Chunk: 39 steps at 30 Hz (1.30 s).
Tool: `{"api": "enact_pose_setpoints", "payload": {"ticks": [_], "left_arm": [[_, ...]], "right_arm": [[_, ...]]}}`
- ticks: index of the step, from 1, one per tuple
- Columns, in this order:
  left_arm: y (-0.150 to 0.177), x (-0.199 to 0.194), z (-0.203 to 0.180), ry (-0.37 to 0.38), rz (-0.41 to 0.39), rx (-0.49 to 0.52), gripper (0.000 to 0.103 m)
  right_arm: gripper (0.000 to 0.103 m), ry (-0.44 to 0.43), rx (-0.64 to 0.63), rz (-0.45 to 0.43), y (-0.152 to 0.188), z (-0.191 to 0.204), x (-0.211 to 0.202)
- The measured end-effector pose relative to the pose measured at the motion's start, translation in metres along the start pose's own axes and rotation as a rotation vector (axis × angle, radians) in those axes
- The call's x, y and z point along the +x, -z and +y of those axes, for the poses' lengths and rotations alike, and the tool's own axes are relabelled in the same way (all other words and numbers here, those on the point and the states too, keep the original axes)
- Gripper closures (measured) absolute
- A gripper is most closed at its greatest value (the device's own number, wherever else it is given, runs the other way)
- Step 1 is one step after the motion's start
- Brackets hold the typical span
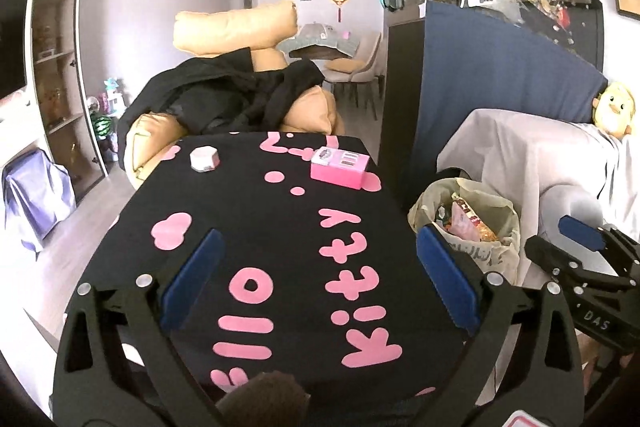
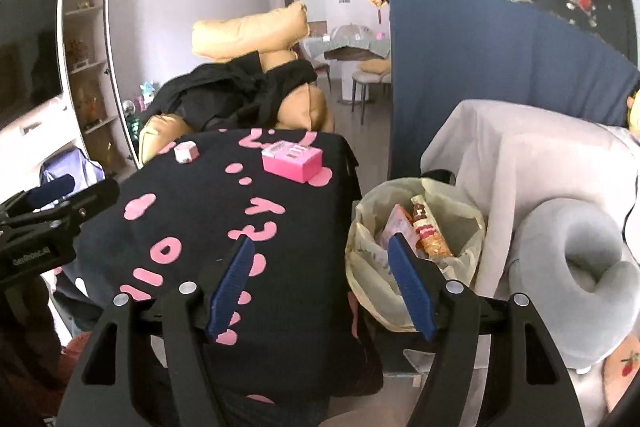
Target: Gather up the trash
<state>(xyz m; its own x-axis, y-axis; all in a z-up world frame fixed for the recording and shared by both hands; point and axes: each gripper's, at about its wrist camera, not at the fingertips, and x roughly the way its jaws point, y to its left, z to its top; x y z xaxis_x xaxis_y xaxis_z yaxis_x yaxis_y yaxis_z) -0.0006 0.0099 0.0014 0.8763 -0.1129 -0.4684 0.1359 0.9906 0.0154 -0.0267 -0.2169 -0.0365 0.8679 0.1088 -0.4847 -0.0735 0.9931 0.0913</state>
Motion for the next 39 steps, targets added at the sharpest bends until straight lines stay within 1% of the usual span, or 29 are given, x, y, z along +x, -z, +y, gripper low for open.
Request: {"api": "enact_pose_setpoints", "payload": {"ticks": [4, 11, 15, 25, 39], "left_arm": [[0.0, -0.013, 0.001, 0.007, -0.028, -0.001, 0.009], [-0.002, -0.023, -0.005, 0.027, -0.062, 0.014, 0.009], [-0.003, -0.024, -0.006, 0.026, -0.06, 0.016, 0.009], [-0.004, -0.023, -0.013, 0.048, -0.062, 0.043, 0.009], [-0.005, -0.021, -0.015, 0.05, -0.057, 0.046, 0.009]], "right_arm": [[0.037, -0.001, 0.014, -0.042, -0.002, 0.001, -0.012], [0.037, 0.009, -0.009, -0.075, -0.004, 0.006, -0.025], [0.037, 0.004, -0.001, -0.081, -0.006, 0.004, -0.029], [0.037, 0.005, 0.016, -0.078, -0.006, -0.001, -0.03], [0.037, 0.008, 0.025, -0.073, -0.005, -0.003, -0.029]]}}
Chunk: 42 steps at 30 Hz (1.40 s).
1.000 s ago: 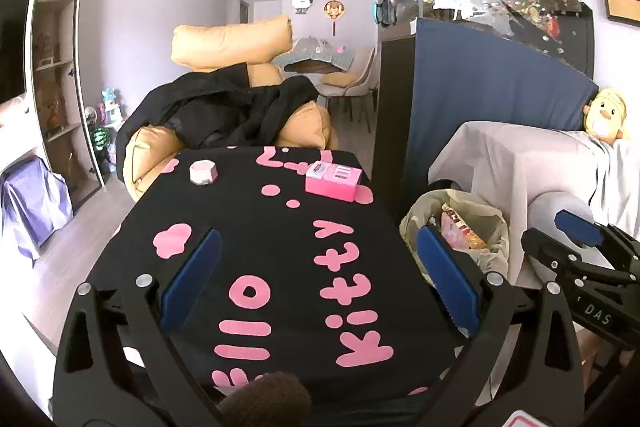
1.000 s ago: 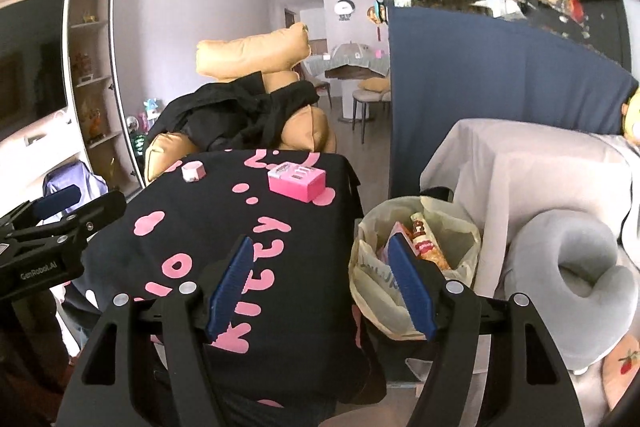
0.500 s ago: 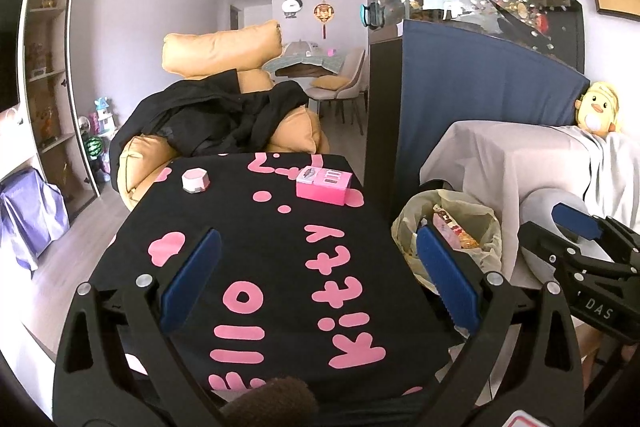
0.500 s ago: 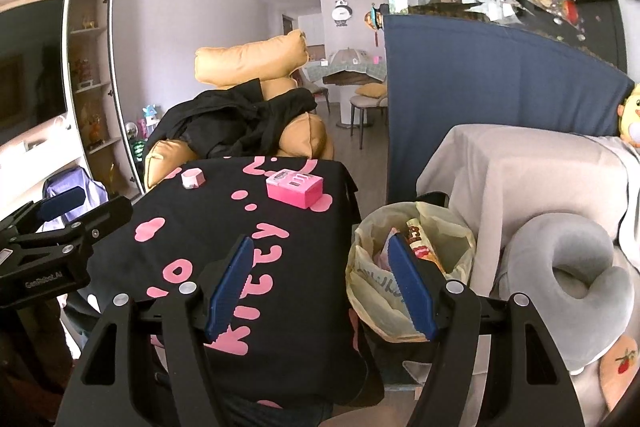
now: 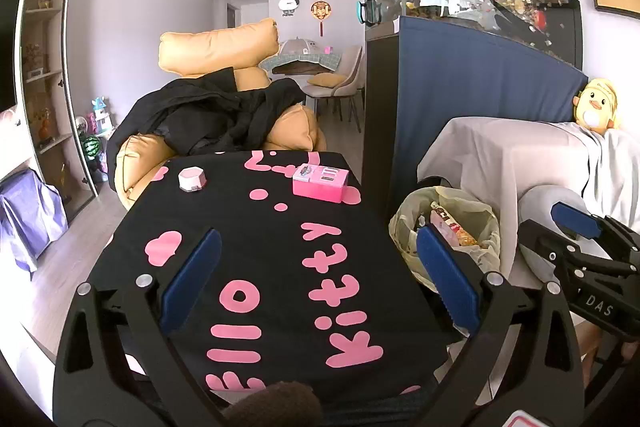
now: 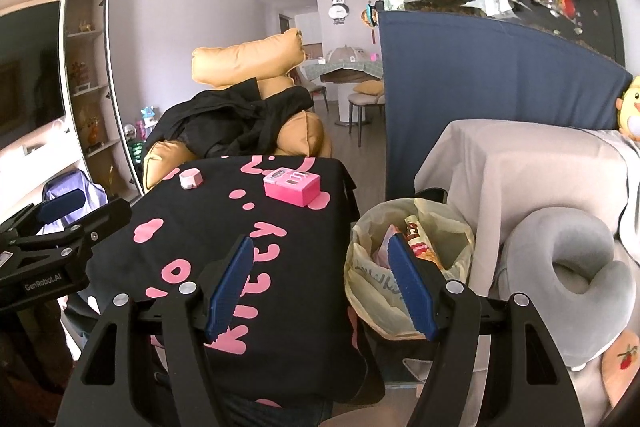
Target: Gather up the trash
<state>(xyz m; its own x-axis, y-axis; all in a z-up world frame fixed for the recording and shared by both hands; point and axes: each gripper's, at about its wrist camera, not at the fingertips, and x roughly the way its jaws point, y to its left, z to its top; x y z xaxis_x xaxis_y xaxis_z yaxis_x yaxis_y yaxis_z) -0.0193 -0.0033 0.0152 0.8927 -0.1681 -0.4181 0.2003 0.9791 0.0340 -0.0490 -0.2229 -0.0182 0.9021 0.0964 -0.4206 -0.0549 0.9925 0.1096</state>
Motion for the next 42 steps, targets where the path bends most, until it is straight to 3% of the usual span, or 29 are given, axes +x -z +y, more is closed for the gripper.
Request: {"api": "enact_pose_setpoints", "payload": {"ticks": [42], "left_arm": [[-0.0008, 0.0002, -0.0004, 0.0, 0.003, -0.003, 0.009]], "right_arm": [[0.037, -0.001, 0.012, 0.002, 0.0009, -0.0035, 0.0006]]}}
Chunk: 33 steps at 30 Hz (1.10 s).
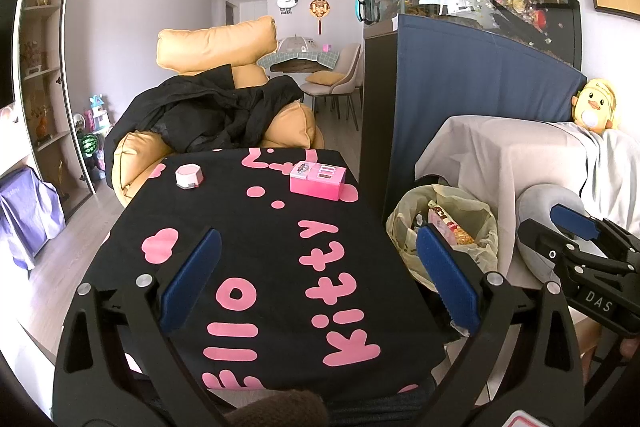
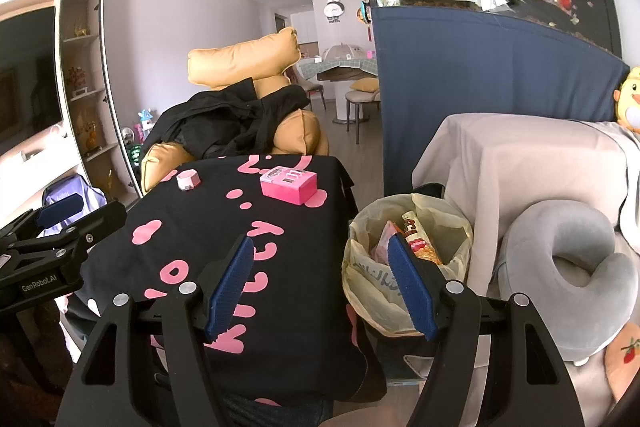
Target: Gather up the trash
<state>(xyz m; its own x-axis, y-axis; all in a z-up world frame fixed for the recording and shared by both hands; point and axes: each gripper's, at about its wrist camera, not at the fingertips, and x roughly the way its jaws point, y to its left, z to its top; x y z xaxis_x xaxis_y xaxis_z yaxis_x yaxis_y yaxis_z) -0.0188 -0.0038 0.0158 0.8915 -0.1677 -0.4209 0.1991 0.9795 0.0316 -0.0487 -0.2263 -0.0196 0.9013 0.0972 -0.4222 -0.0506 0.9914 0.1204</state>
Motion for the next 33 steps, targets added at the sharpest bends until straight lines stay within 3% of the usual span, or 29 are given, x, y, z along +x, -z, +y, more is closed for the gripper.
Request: {"api": "enact_pose_setpoints", "payload": {"ticks": [26, 33], "left_arm": [[0.008, 0.0, -0.011, 0.013, 0.004, 0.01, 0.009], [0.009, 0.012, 0.002, 0.017, 0.061, -0.041, 0.009]], "right_arm": [[0.037, 0.011, 0.001, 0.009, 0.004, -0.002, 0.002], [0.037, 0.018, 0.007, 0.018, 0.006, 0.001, 0.006]]}}
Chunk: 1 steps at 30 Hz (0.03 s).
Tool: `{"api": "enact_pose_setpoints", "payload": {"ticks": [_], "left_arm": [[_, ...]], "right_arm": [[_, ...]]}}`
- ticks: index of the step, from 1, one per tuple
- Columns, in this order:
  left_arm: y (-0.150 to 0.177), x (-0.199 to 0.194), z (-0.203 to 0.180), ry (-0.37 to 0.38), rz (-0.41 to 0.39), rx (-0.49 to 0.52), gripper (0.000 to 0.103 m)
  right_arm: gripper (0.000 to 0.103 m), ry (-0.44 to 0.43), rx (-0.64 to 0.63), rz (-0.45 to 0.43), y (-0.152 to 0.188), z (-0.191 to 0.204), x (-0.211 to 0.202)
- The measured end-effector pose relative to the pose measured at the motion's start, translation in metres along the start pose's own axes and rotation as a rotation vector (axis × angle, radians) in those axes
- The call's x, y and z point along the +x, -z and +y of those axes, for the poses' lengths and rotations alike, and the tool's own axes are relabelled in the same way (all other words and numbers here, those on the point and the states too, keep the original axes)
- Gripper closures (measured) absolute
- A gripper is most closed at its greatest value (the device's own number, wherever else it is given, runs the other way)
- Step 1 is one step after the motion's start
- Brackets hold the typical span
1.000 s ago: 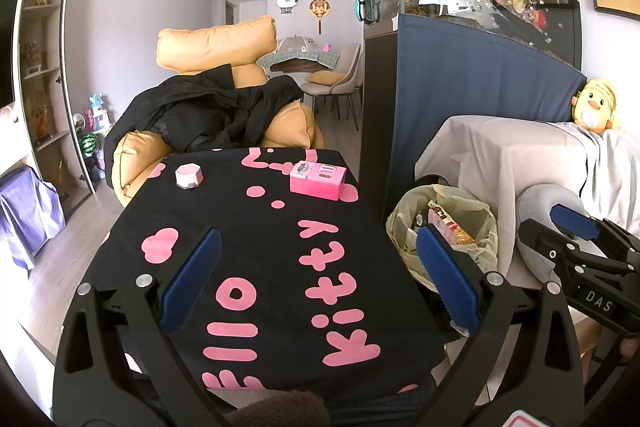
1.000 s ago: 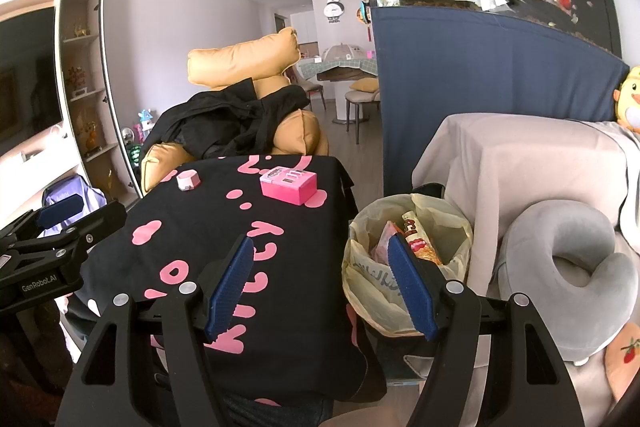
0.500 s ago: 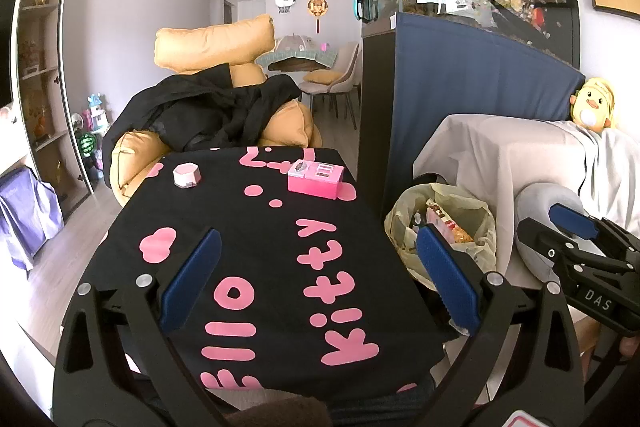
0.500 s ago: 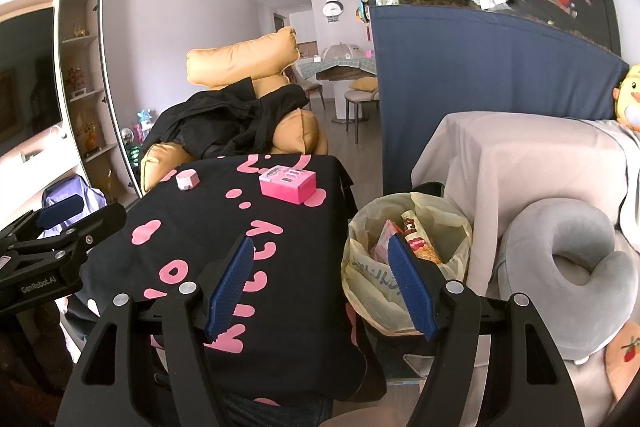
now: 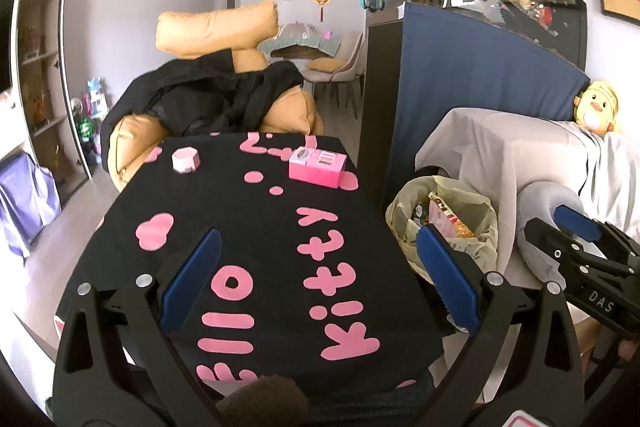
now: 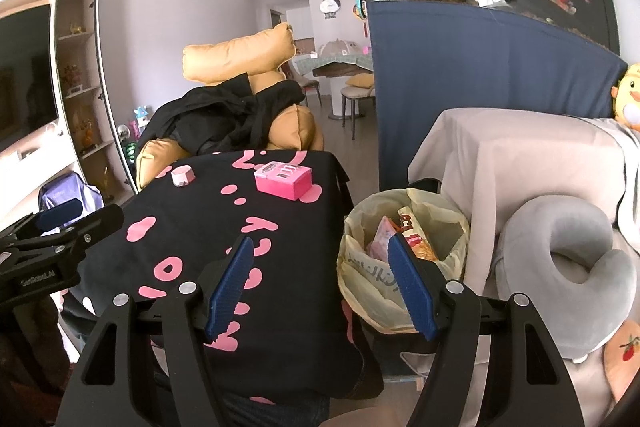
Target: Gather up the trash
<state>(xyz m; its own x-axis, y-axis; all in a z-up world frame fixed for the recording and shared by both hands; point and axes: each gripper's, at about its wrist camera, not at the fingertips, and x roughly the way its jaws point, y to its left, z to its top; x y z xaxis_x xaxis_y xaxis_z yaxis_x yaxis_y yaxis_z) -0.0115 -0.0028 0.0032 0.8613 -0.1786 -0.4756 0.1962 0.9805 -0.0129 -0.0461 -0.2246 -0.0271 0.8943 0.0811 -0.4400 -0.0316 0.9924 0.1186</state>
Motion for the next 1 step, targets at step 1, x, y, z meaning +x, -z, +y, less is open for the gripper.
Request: {"api": "enact_pose_setpoints", "payload": {"ticks": [1], "left_arm": [[0.0005, 0.0023, 0.0027, 0.0, 0.011, -0.014, 0.009]], "right_arm": [[0.037, -0.003, -0.004, 0.004, 0.0, 0.0024, 0.003]]}}
